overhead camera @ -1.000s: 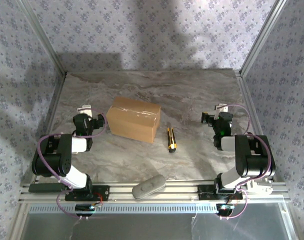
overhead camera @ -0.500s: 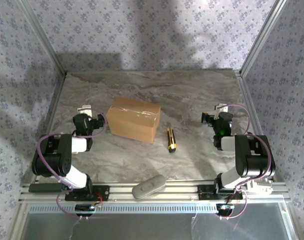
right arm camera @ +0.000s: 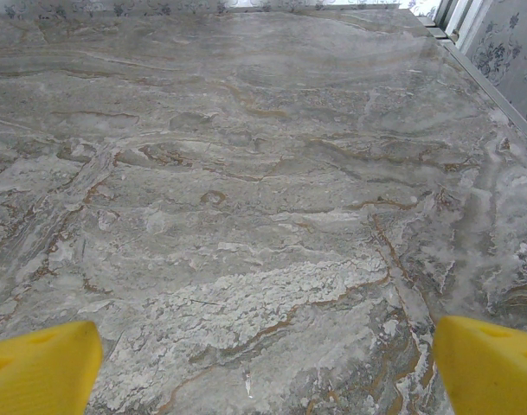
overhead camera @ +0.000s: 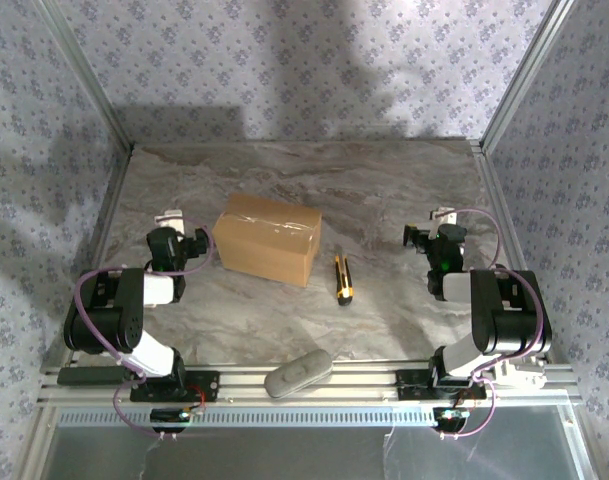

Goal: Unpack the express box

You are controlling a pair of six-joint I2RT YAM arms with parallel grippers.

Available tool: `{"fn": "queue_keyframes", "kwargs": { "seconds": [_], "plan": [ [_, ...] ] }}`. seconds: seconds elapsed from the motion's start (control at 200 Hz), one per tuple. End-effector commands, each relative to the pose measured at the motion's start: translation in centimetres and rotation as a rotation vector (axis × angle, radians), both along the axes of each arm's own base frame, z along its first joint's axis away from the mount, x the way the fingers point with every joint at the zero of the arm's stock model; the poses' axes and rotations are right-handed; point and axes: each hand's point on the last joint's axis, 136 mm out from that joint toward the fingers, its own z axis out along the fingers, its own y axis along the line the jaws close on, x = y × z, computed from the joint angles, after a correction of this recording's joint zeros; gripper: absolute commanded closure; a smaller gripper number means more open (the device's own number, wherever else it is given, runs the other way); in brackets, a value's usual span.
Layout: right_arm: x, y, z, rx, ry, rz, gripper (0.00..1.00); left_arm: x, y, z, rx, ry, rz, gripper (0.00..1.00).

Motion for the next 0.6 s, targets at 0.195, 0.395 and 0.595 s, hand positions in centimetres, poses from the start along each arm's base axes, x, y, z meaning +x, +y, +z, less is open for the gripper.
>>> {"fn": "queue_keyframes", "kwargs": {
  "seconds": [0.195, 0.395, 0.595],
  "plan": [
    [0.0, -2.3, 3.1, -0.047, 0.043, -0.156, 0.06, 0.1, 3.0, 5.7, 0.042, -0.005, 0.211, 0.21],
    [-0.7, -2.7, 8.9, 0.025, -0.047, -0.226, 0.06, -0.9, 4.2, 11.1, -0.149, -0.066, 0.377, 0.22],
    [-2.0, -0.2, 11.6, 0.119, -0.004, -0.167, 0.08, -1.9, 2.6, 14.7, -0.267, -0.035, 0.379, 0.23]
  ]
}}
